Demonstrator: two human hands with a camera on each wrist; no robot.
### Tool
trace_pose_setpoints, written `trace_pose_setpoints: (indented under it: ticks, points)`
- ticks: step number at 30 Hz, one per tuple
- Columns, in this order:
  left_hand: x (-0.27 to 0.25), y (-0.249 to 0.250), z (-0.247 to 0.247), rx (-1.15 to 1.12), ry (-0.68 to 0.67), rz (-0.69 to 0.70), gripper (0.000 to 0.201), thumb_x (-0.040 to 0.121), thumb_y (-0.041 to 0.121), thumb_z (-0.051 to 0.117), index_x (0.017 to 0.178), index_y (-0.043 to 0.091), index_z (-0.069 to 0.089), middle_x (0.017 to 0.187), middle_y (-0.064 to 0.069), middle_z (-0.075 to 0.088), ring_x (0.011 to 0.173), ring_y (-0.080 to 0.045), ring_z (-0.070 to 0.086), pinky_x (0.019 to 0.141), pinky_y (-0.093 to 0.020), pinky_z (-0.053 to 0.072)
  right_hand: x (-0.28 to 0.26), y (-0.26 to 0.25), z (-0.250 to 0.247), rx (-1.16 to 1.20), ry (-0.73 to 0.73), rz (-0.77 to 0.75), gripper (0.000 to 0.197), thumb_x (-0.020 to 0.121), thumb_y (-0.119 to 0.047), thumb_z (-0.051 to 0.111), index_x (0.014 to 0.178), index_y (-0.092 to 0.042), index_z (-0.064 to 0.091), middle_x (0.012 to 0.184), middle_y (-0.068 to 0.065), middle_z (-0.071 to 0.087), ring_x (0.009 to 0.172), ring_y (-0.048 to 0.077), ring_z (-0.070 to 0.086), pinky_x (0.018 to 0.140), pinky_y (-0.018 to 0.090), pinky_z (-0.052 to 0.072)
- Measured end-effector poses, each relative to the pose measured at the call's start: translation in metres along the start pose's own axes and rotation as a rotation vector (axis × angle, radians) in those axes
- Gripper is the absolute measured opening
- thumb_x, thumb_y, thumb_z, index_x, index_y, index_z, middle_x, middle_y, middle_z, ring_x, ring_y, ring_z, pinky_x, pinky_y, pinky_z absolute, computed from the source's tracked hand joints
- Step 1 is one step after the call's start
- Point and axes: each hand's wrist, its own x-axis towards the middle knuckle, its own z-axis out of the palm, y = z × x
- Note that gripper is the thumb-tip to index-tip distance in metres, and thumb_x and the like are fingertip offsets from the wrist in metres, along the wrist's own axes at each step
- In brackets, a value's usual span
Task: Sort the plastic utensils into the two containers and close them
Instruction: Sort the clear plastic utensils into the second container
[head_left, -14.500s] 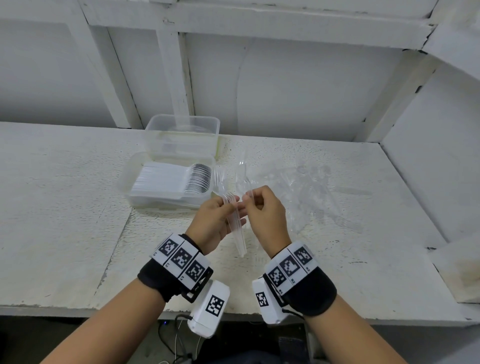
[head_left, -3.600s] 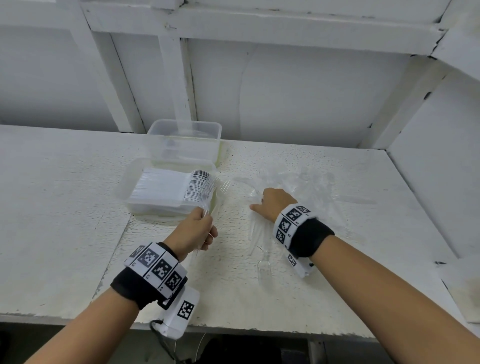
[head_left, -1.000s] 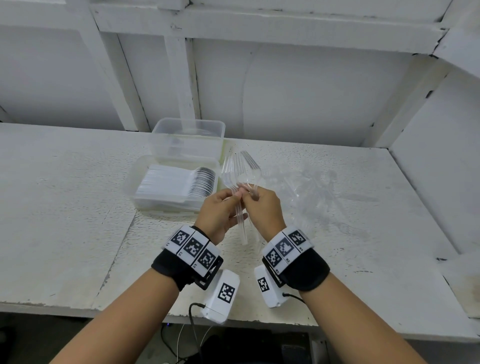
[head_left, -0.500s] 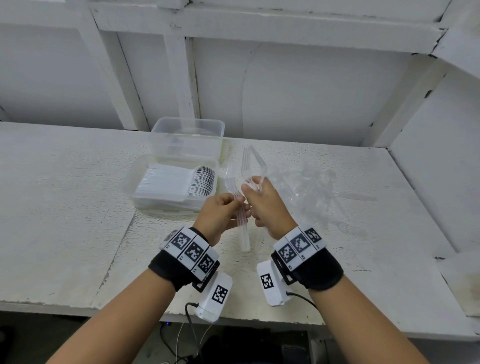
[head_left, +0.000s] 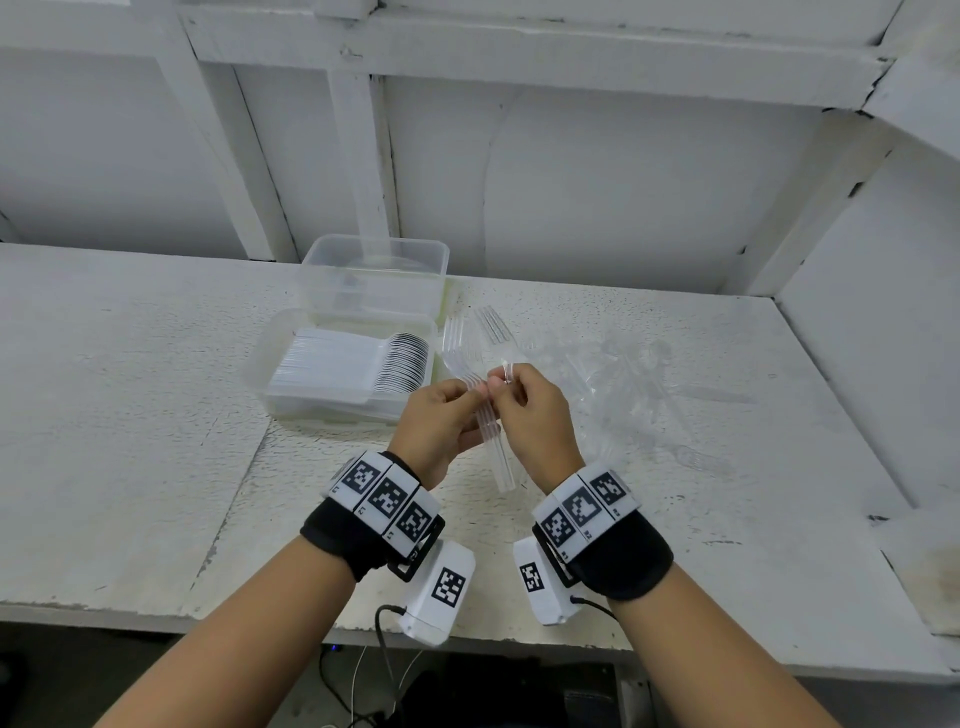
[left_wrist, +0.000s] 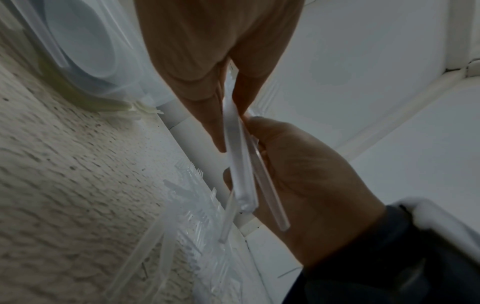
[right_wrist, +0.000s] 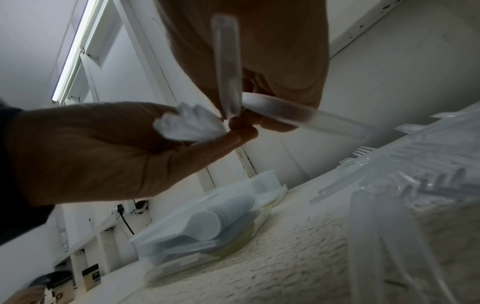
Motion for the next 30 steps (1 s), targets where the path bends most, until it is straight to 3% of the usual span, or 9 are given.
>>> trace_pose_setpoints:
  ticks: [3,7,10,15,19,22,25,30]
  points:
    - [-0.001,0.003,0.001,-0.012,-0.010,-0.007,0.016,0.094,0.009,0.051,0.088,-0.005,0.059,0.095,-0.021,0.066,0.081,-0.023,0.067,0.070,-0.027,0.058,0.000,0.002,0.001,-0.023,0.013,-0.030,0.016,0.096,-0.022,0.048,0.091,-0.013,0.060,0.078,-0.006,0.056,0.069,0.004,0.051,0.060,0.008,0.040]
    - [-0.002,0.006,0.000,-0.089,-0.012,-0.032,0.027,0.094,0.008,0.050,0.109,-0.014,0.054,0.087,-0.020,0.066,0.070,-0.018,0.070,0.062,-0.024,0.057,0.000,0.005,0.003,-0.030,0.027,-0.013,0.026,0.097,-0.021,0.048,0.115,-0.009,0.062,0.106,0.000,0.041,0.089,0.004,0.046,0.067,-0.005,0.035]
    - [-0.003,0.006,0.000,-0.117,-0.023,-0.039,0.029,0.094,0.007,0.050,0.112,-0.016,0.053,0.078,-0.014,0.070,0.067,-0.017,0.070,0.060,-0.023,0.056,0.000,0.007,0.004,-0.014,0.017,0.001,0.028,0.097,-0.021,0.048,0.119,-0.010,0.060,0.109,0.000,0.039,0.091,0.003,0.046,0.068,-0.006,0.035]
    - [0.000,0.006,0.001,-0.102,0.032,-0.031,0.022,0.091,0.005,0.055,0.108,-0.010,0.056,0.084,-0.016,0.068,0.069,-0.019,0.070,0.064,-0.028,0.058,-0.001,0.008,0.000,-0.034,0.008,0.008,0.028,0.098,-0.021,0.044,0.119,-0.014,0.061,0.110,0.002,0.045,0.091,0.006,0.050,0.067,-0.006,0.035]
    - [0.001,0.006,0.000,-0.058,0.033,-0.050,0.008,0.090,0.004,0.056,0.086,-0.003,0.059,0.079,-0.012,0.068,0.066,-0.016,0.069,0.065,-0.028,0.059,0.006,0.006,-0.006,-0.033,0.025,0.033,0.028,0.098,-0.021,0.041,0.117,-0.017,0.061,0.115,0.001,0.056,0.084,-0.006,0.050,0.067,0.001,0.038]
    - [-0.001,0.005,0.000,-0.031,-0.045,-0.068,0.009,0.090,0.004,0.055,0.086,-0.002,0.061,0.080,-0.012,0.068,0.068,-0.016,0.068,0.066,-0.028,0.059,0.016,0.001,-0.011,0.021,-0.006,0.064,0.026,0.095,-0.024,0.050,0.116,-0.015,0.061,0.100,-0.001,0.060,0.077,-0.003,0.053,0.063,0.004,0.038]
    - [-0.004,0.004,0.001,-0.014,-0.138,-0.095,0.011,0.092,0.003,0.052,0.091,-0.002,0.062,0.082,-0.012,0.070,0.072,-0.017,0.070,0.067,-0.028,0.059,0.023,-0.004,-0.015,0.117,-0.050,0.113,0.009,0.091,-0.021,0.057,0.095,-0.015,0.063,0.080,-0.006,0.059,0.061,-0.001,0.051,0.047,0.005,0.037]
    - [-0.004,0.006,-0.003,-0.051,-0.175,-0.128,0.015,0.093,0.007,0.052,0.098,-0.003,0.061,0.082,-0.012,0.072,0.075,-0.018,0.071,0.065,-0.026,0.058,0.026,-0.002,-0.022,0.316,-0.082,0.253,0.003,0.088,-0.021,0.063,0.086,-0.021,0.062,0.071,-0.007,0.054,0.041,0.000,0.035,0.035,0.015,0.028]
